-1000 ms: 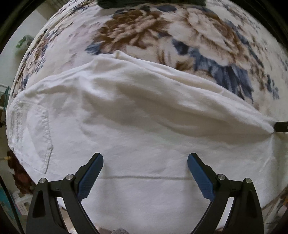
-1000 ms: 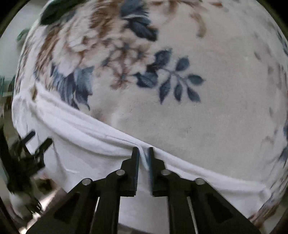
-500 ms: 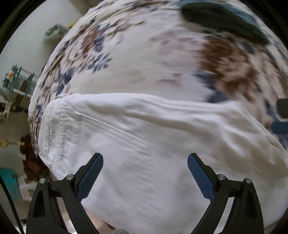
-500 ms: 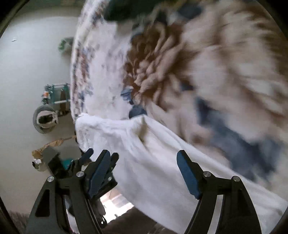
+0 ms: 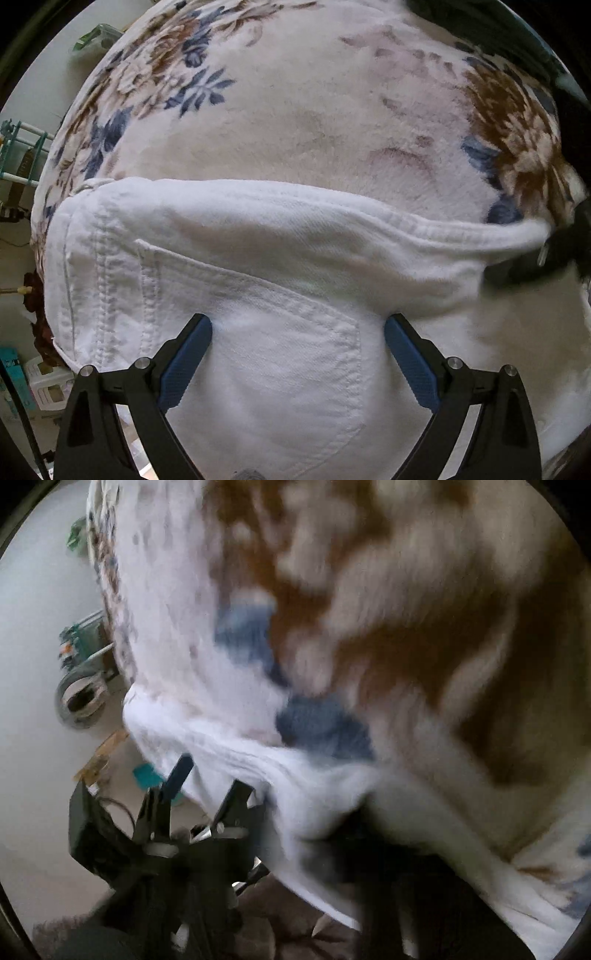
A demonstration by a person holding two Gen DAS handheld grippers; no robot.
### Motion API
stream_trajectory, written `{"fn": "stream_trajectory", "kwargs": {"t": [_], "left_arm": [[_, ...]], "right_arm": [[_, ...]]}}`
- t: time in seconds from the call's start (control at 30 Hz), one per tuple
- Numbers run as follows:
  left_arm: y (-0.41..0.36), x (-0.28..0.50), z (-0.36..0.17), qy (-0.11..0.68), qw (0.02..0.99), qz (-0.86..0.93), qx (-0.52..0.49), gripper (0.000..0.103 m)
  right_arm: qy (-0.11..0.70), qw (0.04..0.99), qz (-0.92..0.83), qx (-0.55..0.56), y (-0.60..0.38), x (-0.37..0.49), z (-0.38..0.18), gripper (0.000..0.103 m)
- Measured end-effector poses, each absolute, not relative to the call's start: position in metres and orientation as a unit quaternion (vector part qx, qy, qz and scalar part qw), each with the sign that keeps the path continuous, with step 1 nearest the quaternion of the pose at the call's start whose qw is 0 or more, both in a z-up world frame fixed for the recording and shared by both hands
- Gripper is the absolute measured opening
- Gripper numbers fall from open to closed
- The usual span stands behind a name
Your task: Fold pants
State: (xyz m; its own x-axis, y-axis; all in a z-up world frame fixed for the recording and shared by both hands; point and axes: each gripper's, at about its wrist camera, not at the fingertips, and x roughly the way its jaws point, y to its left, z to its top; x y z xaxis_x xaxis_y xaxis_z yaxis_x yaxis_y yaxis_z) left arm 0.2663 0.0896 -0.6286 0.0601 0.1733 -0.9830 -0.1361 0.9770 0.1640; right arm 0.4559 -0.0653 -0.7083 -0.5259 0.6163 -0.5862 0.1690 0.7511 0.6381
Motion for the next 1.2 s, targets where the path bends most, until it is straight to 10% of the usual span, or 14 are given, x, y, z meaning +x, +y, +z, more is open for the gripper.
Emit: {"fn": "stream_trajectory", "kwargs": {"t": [0.2,0.33,0.4,0.47,0.5,0.7,0.93,1.2], "left_arm": [[0.094,0.265,-0.628,0.681,0.727,0.09,0.004,0.099],[0.103,0.269,-0.623,0.685,0.724,0.086,-0.004,0.098],[0.107,0.27,-0.619,0.688,0.721,0.084,-0.008,0.098],[0.115,0.275,-0.617,0.689,0.72,0.08,-0.01,0.098],[0.115,0.275,-0.615,0.689,0.721,0.078,-0.009,0.098],[0.12,0.281,-0.611,0.688,0.723,0.065,0.014,0.098],[0.124,0.287,-0.594,0.678,0.733,0.057,0.011,0.098],[0.056,0.287,-0.556,0.649,0.76,-0.01,0.009,0.098]], "right_arm": [[0.816,0.457,0.226,0.274,-0.12,0.476,-0.69,0.017],[0.822,0.43,0.267,0.26,-0.127,0.475,-0.684,0.054],[0.831,0.412,0.273,0.256,-0.106,0.473,-0.692,0.056],[0.839,0.416,0.261,0.235,-0.095,0.472,-0.704,0.037],[0.842,0.423,0.251,0.22,-0.09,0.473,-0.708,0.008],[0.83,0.456,0.24,0.214,-0.09,0.484,-0.696,0.009],[0.772,0.597,0.187,0.112,-0.14,0.496,-0.617,0.066],[0.615,0.745,0.043,0.255,-0.299,0.391,-0.544,0.094]]}}
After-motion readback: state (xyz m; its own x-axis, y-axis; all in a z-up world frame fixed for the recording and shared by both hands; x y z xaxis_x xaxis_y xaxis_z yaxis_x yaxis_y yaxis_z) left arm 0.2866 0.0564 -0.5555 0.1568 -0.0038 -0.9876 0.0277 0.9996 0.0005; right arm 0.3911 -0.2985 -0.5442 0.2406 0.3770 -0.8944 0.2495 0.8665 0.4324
